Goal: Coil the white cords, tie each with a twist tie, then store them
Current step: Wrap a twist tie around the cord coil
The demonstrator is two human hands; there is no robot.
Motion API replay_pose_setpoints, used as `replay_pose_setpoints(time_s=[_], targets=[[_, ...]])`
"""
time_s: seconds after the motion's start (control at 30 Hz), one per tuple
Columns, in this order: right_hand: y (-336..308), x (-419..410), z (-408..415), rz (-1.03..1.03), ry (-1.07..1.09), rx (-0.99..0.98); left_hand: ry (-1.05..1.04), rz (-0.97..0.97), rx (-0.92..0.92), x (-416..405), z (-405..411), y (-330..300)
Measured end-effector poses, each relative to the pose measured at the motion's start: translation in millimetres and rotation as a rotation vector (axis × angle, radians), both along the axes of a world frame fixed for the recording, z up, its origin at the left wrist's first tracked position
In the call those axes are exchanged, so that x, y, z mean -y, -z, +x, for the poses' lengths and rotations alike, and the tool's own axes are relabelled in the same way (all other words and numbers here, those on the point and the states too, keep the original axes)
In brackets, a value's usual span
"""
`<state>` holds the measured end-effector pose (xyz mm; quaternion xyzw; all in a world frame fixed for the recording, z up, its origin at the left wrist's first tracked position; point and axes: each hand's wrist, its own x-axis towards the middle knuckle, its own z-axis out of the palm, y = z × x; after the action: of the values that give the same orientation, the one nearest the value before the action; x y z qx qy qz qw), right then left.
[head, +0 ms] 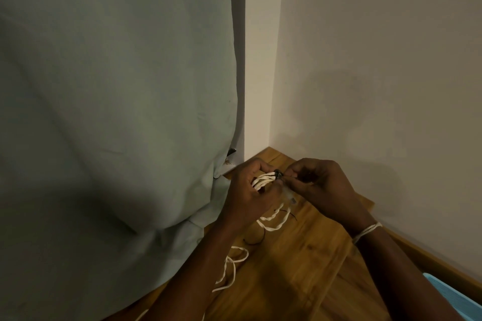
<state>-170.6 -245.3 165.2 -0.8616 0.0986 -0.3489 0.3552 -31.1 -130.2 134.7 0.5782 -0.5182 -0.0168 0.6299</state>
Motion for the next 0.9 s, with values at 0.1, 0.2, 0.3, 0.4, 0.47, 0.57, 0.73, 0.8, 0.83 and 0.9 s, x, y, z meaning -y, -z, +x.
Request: replay_pose_setpoints(time_s=[0.1, 0.2, 0.3, 0.4, 0.47, 0.57, 0.73, 0.8, 0.83, 0.9], targets=[[2.1, 3.4, -0.1, 0.032, -0.007, 0.016, 0.009, -0.003, 0.021, 0.9, 1.8, 1.8], [3.8, 6.8, -2.0, -0.021, -0.032, 0.002, 0.008, 0.018, -0.008, 1.0, 1.3, 3.8], [4.2, 8.2, -3.2, -0.036, -0.072, 0.03, -0.007, 0.041, -0.074, 1.5, 1.5, 6.4], [5.9, 8.4, -1.8, -0.039, -0.051, 0.046, -0.013, 0.054, -0.059, 0.9, 1.6, 6.0], [7.7, 8.0, -1.4, 0.037, -0.023, 0.047, -0.015, 0.049, -0.025, 0.5, 1.1, 5.5], [9.1, 8.2, -0.6, 0.1, 0.024, 0.084, -0.021, 0.051, 0.011, 2.6, 2.2, 6.8], [8.4, 11.4, -1.3, 0.179, -0.033, 0.141, 0.046, 0.037, -0.01, 3.6, -1.8, 1.7], [9.6, 14.7, -2.6, 0.218, -0.057, 0.148, 0.086, 0.033, -0.037, 2.8, -4.4, 0.5], [9.9, 16.1, -3.6, 0.245, -0.071, 0.147, 0.101, 0.041, -0.05, 2.7, -5.7, 0.2], [9.6, 16.5, -5.0, 0.278, -0.109, 0.127, 0.116, 0.059, -0.06, 2.7, -7.2, 0.1]])
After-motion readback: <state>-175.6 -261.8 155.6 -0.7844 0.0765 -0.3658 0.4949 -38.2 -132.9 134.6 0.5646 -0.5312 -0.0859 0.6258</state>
